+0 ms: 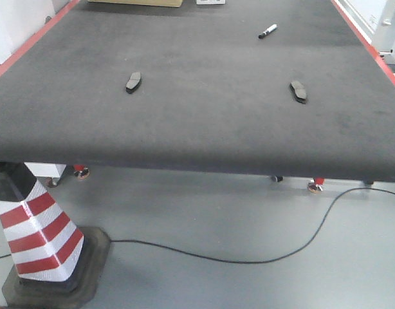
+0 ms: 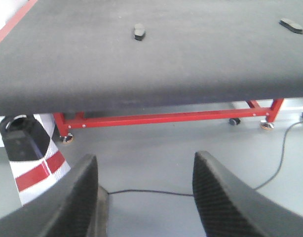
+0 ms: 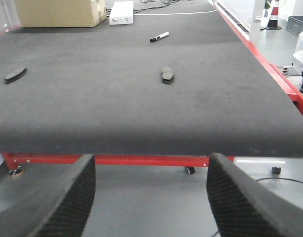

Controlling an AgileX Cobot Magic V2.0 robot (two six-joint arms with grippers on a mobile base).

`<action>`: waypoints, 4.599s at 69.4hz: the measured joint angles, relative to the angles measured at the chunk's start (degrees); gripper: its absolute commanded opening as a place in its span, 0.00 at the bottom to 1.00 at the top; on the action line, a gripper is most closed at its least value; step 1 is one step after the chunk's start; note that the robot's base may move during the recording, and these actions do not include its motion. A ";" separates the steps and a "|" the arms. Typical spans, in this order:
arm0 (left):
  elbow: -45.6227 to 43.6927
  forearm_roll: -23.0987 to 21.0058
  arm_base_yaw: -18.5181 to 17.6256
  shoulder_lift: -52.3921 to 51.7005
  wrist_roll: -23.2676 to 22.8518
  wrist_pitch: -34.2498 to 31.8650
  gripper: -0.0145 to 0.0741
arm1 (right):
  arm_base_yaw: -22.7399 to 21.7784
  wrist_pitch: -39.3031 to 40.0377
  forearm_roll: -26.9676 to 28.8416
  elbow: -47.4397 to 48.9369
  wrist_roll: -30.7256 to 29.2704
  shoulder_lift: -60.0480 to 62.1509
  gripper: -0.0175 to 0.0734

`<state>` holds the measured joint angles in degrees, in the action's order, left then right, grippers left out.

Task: Move and align brake pads A on conveyor
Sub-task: 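Back the base away from the conveyor and turn toward the aisle, then drive along the yellow floor line past the green floor sign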

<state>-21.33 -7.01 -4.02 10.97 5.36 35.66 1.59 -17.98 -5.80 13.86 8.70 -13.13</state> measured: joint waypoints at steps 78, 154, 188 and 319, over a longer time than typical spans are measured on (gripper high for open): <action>0.00 0.00 0.00 0.00 0.00 0.00 0.61 | 0.00 0.00 0.05 0.00 0.00 0.00 0.71; 0.00 0.00 0.00 0.00 0.00 0.00 0.61 | 0.00 0.00 0.05 0.00 0.00 0.00 0.71; 0.00 0.00 0.00 0.00 0.00 0.00 0.61 | 0.00 0.00 0.05 0.00 0.00 0.00 0.71; 0.00 0.00 0.00 0.00 0.00 0.00 0.61 | 0.00 0.00 0.05 0.00 0.00 0.00 0.71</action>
<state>-21.33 -7.01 -4.02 10.97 5.36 35.66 1.59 -17.98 -5.75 13.86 8.70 -13.13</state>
